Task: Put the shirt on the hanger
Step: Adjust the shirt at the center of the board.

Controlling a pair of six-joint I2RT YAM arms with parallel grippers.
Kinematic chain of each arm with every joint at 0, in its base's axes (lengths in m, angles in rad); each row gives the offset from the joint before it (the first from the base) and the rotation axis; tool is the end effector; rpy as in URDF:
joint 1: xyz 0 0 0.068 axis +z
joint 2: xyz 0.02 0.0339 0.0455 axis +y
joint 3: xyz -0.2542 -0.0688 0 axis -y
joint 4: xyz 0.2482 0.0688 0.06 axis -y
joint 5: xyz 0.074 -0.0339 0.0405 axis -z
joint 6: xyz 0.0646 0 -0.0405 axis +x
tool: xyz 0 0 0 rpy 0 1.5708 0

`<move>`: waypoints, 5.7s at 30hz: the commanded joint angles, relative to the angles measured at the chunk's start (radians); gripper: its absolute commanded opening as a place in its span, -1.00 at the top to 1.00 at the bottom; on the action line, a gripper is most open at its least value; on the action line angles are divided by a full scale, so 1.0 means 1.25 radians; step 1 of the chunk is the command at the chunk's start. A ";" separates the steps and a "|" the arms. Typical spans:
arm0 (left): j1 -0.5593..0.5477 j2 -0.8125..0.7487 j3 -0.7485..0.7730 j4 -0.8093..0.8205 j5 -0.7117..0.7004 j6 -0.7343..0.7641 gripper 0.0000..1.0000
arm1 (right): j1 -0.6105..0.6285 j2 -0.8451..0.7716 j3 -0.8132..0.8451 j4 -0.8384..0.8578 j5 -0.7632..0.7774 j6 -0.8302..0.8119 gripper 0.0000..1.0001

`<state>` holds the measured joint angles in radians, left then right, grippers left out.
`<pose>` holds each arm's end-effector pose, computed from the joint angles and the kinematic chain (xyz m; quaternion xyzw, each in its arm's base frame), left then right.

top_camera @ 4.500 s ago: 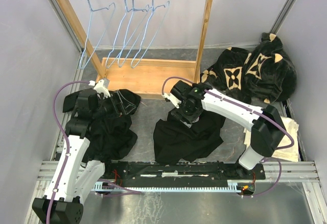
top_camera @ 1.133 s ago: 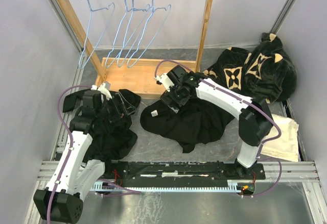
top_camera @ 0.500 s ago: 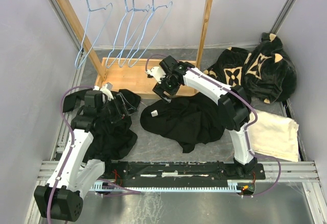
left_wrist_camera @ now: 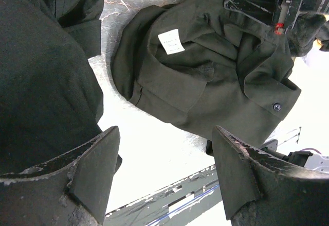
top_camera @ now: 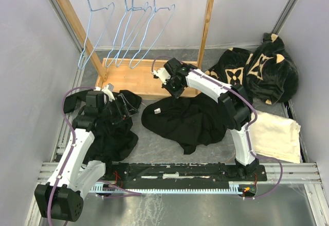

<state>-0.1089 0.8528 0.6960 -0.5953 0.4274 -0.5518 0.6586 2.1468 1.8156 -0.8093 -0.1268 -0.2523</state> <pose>0.2001 -0.0488 0.2347 -0.1146 0.8932 -0.3102 0.3048 0.3669 0.2943 0.1772 -0.4410 0.8696 0.1036 0.1962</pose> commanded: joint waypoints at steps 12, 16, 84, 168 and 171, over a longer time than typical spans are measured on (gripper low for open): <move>-0.042 0.003 0.052 0.036 -0.115 -0.030 -0.59 | -0.002 -0.332 -0.266 0.140 0.072 0.205 1.00; -0.124 0.014 0.060 0.049 -0.191 -0.049 -0.59 | -0.002 -0.395 -0.321 0.164 0.072 0.274 1.00; -0.355 0.315 -0.069 0.413 -0.341 -0.233 0.65 | -0.002 -0.553 -0.443 0.186 0.080 0.446 1.00; -0.925 0.265 0.109 0.124 -0.923 -0.177 0.95 | 0.030 -0.973 -0.735 0.169 0.200 0.453 1.00; -0.979 0.313 0.204 0.083 -0.983 -0.161 0.95 | 0.031 -1.038 -0.692 0.129 0.265 0.449 1.00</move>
<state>-1.2598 1.1900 0.7971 -0.4282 -0.6205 -0.7193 0.7002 0.9497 0.8860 -0.5880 0.0612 0.3019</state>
